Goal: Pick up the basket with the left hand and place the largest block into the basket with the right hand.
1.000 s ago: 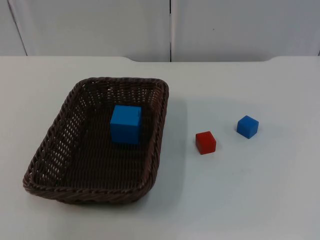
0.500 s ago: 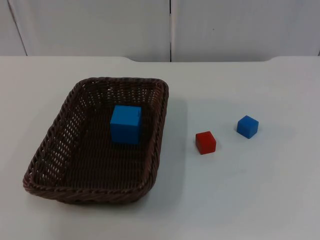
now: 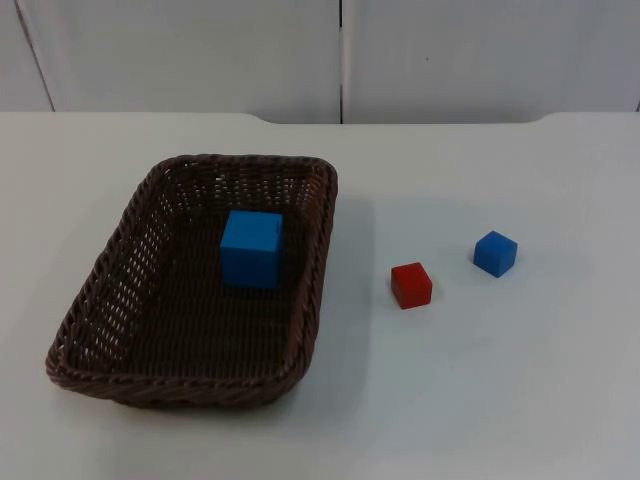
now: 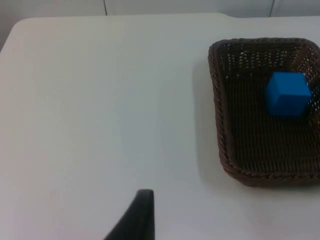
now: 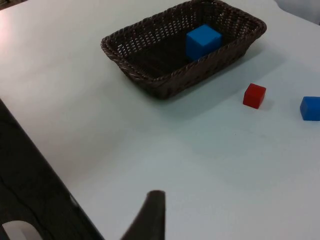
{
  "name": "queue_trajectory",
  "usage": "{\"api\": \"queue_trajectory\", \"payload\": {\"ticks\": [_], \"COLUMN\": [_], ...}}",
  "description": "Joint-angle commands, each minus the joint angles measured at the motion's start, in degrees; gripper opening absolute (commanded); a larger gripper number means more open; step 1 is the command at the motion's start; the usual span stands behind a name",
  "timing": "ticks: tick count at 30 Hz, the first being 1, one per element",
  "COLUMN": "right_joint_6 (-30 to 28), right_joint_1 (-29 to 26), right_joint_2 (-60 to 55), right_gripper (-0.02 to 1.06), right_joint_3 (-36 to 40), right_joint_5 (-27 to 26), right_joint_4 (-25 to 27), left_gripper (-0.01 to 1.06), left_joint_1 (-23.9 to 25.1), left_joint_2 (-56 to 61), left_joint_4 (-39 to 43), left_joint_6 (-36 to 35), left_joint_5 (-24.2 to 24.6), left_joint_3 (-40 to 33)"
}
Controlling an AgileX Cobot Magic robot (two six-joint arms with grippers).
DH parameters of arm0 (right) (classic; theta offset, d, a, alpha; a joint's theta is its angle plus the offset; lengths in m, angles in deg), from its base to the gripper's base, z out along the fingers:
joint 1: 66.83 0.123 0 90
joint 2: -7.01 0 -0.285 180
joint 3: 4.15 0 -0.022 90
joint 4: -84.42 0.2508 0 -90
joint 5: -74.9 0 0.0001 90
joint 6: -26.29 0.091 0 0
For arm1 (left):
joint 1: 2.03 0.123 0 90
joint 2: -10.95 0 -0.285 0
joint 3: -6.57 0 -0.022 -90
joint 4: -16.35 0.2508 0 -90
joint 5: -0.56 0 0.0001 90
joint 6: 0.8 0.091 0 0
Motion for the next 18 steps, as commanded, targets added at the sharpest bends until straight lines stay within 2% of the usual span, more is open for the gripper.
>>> {"api": "queue_trajectory", "payload": {"ticks": [1, 2, 3, 8, 18], "right_joint_6": [0.02, 0.02, 0.47, 3.29, 3.4], "right_joint_1": [0.0, 0.0, 0.0, 0.0, 0.0], "right_joint_2": [0.23, 0.23, 0.23, 0.23, 0.23], "right_gripper": [0.92, 1.03, 1.05, 1.05, 1.05], "right_joint_3": [0.38, 0.38, 0.38, 0.38, 0.38], "right_joint_5": [-0.1, -0.1, -0.1, -0.1, -0.1], "right_joint_4": [-0.49, -0.49, -0.83, -2.9, -2.9], "left_gripper": [1.05, 1.05, 1.05, 1.05, 1.05], "left_joint_1": [0.1, 0.1, 0.1, 0.1, 0.1], "left_joint_2": [0.27, 0.27, 0.27, 0.27, 0.27], "left_joint_4": [0.11, 0.11, 0.11, 0.11, 0.23], "left_joint_6": [-0.38, -0.38, -0.38, -0.38, -0.38], "left_joint_5": [-0.44, -0.44, -0.44, -0.44, -0.44], "left_joint_3": [-0.32, -0.32, -0.32, -0.32, -0.32]}}
